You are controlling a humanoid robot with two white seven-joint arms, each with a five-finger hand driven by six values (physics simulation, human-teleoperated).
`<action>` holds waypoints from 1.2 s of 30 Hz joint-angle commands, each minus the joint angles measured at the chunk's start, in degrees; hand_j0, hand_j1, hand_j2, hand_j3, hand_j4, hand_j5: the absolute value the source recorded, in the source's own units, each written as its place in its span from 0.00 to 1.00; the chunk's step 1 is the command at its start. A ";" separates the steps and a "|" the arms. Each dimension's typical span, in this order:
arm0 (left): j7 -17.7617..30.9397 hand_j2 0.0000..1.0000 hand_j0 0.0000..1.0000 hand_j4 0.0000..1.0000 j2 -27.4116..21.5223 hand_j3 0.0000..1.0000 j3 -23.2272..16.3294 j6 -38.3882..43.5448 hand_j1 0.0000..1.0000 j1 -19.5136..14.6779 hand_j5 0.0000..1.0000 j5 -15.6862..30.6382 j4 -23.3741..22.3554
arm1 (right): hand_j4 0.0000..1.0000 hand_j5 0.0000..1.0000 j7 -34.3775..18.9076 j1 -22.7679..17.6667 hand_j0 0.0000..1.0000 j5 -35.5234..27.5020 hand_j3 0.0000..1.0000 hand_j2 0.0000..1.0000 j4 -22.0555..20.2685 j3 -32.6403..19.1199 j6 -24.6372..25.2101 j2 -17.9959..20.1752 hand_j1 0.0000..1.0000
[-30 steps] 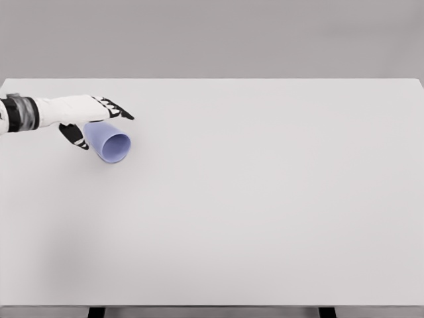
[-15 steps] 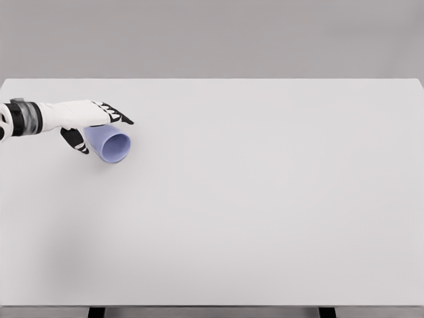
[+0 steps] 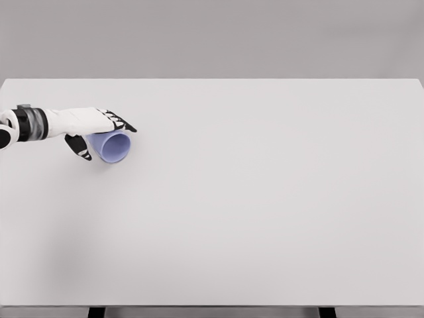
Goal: Flip the cup with left arm and place it on the table
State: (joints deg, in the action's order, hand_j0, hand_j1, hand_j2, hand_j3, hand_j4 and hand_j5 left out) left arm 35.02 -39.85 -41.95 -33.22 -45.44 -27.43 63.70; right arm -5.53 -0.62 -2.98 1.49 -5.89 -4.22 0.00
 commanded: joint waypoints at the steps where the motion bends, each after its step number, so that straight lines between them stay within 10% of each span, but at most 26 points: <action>1: -0.02 1.00 1.00 1.00 -0.05 1.00 0.03 0.09 1.00 0.00 1.00 0.27 0.11 | 1.00 1.00 -0.01 0.00 1.00 0.00 1.00 1.00 0.00 0.00 0.00 0.00 1.00; 27: -0.02 0.92 0.92 0.92 0.03 0.92 0.03 0.17 0.92 0.35 0.92 0.45 0.03 | 1.00 1.00 -0.01 0.00 1.00 0.00 1.00 1.00 0.00 0.00 0.00 0.00 1.00; 36: -0.02 0.65 0.65 0.65 -0.05 0.65 0.03 0.00 0.65 0.35 0.65 0.54 -0.06 | 1.00 1.00 -0.01 0.00 1.00 0.00 1.00 1.00 0.00 0.00 0.00 0.00 1.00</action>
State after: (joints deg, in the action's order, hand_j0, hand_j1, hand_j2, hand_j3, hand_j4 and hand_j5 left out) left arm 34.99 -39.85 -41.97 -33.24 -45.09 -27.13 63.66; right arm -5.53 -0.62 -2.98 1.49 -5.89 -4.22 0.00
